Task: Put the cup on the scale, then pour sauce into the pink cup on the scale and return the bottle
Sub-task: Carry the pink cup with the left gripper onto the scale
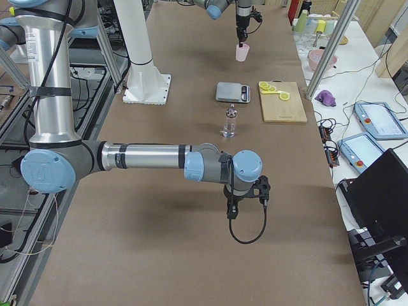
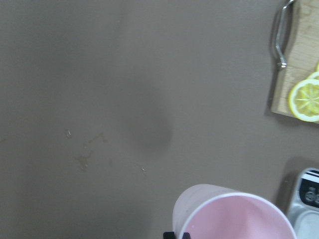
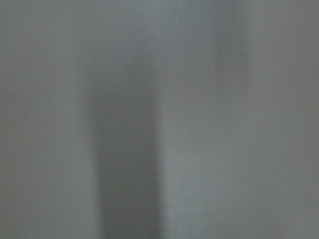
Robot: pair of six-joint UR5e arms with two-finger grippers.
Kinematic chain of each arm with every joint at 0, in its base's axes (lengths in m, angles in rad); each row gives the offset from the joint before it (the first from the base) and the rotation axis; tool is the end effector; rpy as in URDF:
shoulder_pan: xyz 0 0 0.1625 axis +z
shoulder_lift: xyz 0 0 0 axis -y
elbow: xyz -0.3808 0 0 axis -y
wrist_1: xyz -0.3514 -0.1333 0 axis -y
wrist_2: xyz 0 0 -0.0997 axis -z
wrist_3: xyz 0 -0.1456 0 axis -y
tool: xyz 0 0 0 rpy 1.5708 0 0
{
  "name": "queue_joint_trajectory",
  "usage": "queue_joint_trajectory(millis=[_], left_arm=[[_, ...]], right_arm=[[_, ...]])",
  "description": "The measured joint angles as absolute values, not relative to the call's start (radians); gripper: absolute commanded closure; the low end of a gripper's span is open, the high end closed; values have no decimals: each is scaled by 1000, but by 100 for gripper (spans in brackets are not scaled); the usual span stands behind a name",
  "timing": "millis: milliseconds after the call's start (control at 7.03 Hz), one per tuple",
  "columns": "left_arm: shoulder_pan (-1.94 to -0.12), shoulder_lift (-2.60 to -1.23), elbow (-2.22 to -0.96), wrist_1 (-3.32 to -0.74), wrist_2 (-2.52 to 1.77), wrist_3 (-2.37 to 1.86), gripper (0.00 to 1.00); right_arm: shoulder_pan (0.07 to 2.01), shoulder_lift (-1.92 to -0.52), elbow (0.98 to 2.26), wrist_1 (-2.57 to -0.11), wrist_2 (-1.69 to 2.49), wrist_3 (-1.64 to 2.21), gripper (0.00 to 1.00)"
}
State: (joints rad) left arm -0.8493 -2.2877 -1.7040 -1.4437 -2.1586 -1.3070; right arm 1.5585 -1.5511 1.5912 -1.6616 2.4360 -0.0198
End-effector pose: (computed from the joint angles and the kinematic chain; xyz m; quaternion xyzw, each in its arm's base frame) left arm 0.3813 -0.5130 0.2104 -0.0512 0.4306 -0.1603 0.8867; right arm 0.0169 -0.4536 0.6285 -0.0214 -0.4192 -0.0039 0.9076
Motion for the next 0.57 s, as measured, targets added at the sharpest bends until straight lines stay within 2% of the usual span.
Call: queue_joint_trajectory(millis=[285,569], left_arm=[[-763,-2390,-1666,-1419,-2119,-1449,100],[-690,-2476,-1576,-1450,-2066,-1539,100]], right_arm=[[1558,-1551,1593,-1661,2436,-20,0],[1557,-1551,1593,-1661,2435,-21,0]])
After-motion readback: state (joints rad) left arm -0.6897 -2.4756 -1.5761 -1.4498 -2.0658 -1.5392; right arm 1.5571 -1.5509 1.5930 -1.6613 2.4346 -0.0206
